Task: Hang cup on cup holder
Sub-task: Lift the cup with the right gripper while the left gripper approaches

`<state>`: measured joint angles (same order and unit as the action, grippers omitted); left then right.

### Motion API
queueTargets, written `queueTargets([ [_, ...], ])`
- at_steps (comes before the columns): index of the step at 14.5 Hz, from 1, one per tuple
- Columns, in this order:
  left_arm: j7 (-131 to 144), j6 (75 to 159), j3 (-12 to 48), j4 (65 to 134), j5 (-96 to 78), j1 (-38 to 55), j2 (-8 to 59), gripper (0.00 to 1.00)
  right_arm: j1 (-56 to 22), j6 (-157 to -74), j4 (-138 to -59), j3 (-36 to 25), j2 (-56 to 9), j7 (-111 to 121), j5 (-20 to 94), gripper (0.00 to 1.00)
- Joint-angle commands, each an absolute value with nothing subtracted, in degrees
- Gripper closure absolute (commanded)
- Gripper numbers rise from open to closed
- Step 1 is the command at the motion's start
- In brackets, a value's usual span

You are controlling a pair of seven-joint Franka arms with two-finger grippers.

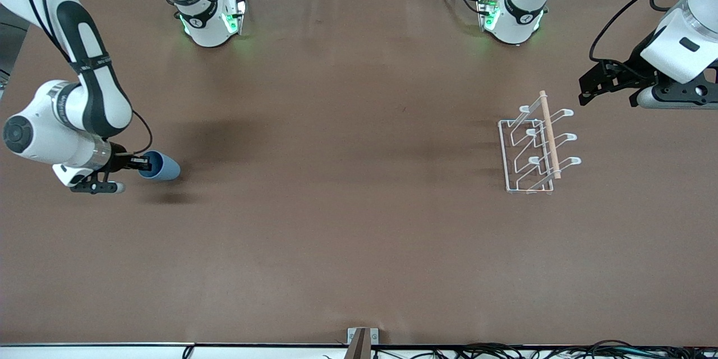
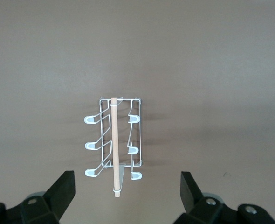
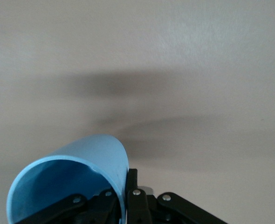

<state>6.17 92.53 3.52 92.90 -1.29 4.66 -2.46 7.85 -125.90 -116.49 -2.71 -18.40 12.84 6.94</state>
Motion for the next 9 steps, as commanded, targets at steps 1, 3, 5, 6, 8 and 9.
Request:
queueTargets([
  [1,5.98,92.55,3.60,92.64,-0.62,4.75,-2.37,0.01,6.16,-121.47,-114.79,-2.55,-14.69,12.83,10.97,1.00],
  [3,5.89,92.64,3.60,92.64,-0.62,4.75,-2.37,0.01,3.97,-118.41,-115.14,-2.64,-12.49,11.35,19.02,1.00],
  [5,5.63,92.64,3.60,92.55,-0.62,4.66,-2.29,0.01,1.42,-115.76,-115.14,-2.55,-12.13,9.85,26.86,1.00],
  [6,5.54,92.64,3.60,92.55,-0.62,4.66,-2.29,0.01,-0.25,-114.79,-115.31,-2.64,-11.95,9.84,30.03,1.00],
  [8,5.36,92.64,3.60,92.55,-0.62,4.66,-2.29,0.01,-3.50,-113.21,-115.83,-2.55,-12.04,9.84,38.71,1.00],
  [9,5.10,92.64,3.60,92.37,-0.62,4.48,-2.29,0.01,-5.95,-113.12,-116.54,-2.64,-12.04,9.84,43.98,1.00],
])
